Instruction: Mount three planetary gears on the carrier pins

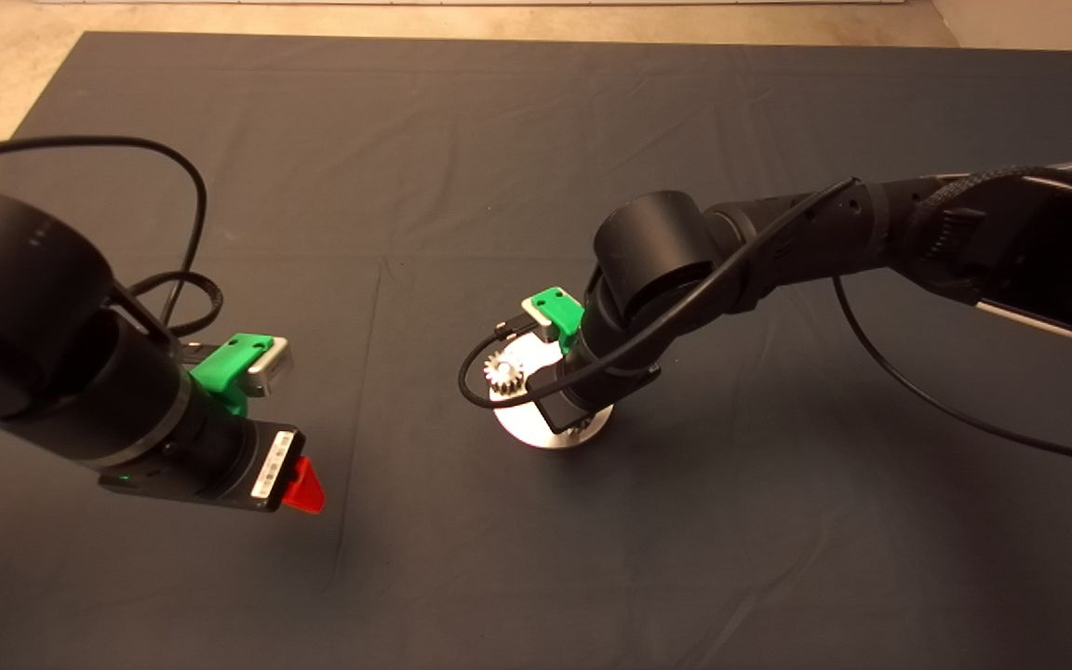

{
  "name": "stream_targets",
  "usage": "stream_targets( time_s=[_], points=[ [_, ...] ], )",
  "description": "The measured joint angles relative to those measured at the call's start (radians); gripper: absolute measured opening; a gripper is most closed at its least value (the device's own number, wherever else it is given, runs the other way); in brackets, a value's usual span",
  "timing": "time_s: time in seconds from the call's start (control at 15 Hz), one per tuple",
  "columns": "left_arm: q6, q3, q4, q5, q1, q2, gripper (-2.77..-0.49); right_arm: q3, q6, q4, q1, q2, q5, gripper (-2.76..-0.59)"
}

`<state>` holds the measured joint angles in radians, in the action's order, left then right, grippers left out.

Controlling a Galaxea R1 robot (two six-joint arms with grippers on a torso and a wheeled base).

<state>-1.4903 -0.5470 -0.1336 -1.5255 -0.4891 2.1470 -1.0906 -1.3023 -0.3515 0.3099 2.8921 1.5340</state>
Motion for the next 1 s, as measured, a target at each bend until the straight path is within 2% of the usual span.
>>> stream_targets(
  time_s=[1.0],
  points=[
    [0.0, 0.0, 0.01, 0.0, -0.005, 0.0, -1.08, 0.0, -0.001, 0.0, -0.003, -0.001, 0.0, -2.34]
  ],
)
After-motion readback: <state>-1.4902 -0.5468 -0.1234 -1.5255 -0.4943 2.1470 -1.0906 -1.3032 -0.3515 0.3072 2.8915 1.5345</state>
